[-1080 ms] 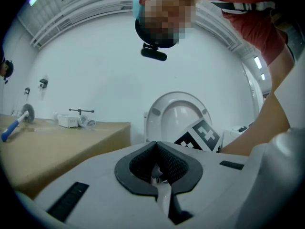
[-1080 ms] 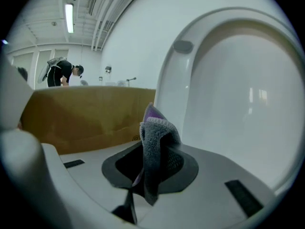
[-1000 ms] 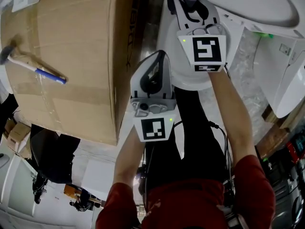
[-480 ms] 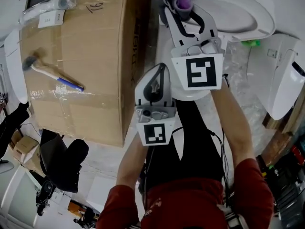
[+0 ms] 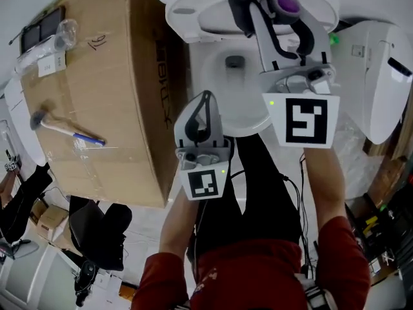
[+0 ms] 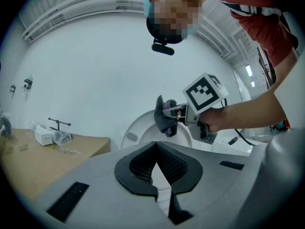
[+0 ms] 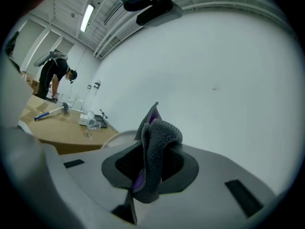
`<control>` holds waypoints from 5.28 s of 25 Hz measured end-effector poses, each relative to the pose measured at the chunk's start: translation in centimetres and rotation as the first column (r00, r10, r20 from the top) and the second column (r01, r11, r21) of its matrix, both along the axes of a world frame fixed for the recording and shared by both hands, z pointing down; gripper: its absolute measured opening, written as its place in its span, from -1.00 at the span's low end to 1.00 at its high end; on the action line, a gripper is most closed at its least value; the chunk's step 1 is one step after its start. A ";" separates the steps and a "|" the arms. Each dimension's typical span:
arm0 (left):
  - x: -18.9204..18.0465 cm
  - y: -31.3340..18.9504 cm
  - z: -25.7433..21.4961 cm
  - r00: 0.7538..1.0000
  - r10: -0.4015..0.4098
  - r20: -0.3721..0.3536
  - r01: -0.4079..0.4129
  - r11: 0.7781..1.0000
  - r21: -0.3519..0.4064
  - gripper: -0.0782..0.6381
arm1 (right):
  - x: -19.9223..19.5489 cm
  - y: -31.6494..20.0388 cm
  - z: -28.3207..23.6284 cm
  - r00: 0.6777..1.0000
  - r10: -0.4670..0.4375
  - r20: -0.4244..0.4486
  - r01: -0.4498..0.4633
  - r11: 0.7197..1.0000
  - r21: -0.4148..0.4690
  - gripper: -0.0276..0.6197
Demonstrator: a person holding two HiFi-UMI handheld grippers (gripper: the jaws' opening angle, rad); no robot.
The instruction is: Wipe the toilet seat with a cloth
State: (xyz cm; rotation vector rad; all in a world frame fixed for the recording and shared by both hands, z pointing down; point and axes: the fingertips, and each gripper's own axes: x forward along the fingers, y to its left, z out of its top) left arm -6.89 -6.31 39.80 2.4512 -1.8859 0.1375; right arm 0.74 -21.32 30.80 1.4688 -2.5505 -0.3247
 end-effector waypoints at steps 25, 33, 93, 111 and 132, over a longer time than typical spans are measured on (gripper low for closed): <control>6.7 -3.9 8.2 0.997 0.072 0.023 -0.070 0.993 -0.092 -0.74 | 16.6 1.2 23.2 0.957 0.275 -0.095 -0.290 0.933 -0.215 -0.71; 5.8 -3.1 11.1 0.999 0.044 0.024 -0.041 0.991 -0.124 -0.74 | 14.4 2.2 30.1 0.961 0.192 -0.198 -0.247 0.919 -0.308 -0.71; 4.1 -1.1 -28.9 0.968 0.146 0.203 -0.166 0.982 0.085 -0.74 | 17.3 17.2 -25.0 0.913 0.302 0.275 -0.311 0.950 -0.014 -0.71; 11.0 -14.7 -13.3 0.454 0.399 0.797 -0.281 0.913 -0.296 -0.32 | 21.0 19.0 -22.9 0.892 0.382 0.242 -0.377 0.924 -0.070 -0.71; 9.2 -17.6 -7.7 0.363 0.353 0.862 -0.158 0.935 -0.316 -0.65 | 23.5 21.2 -21.9 0.872 0.453 0.186 -0.440 0.892 -0.105 -0.71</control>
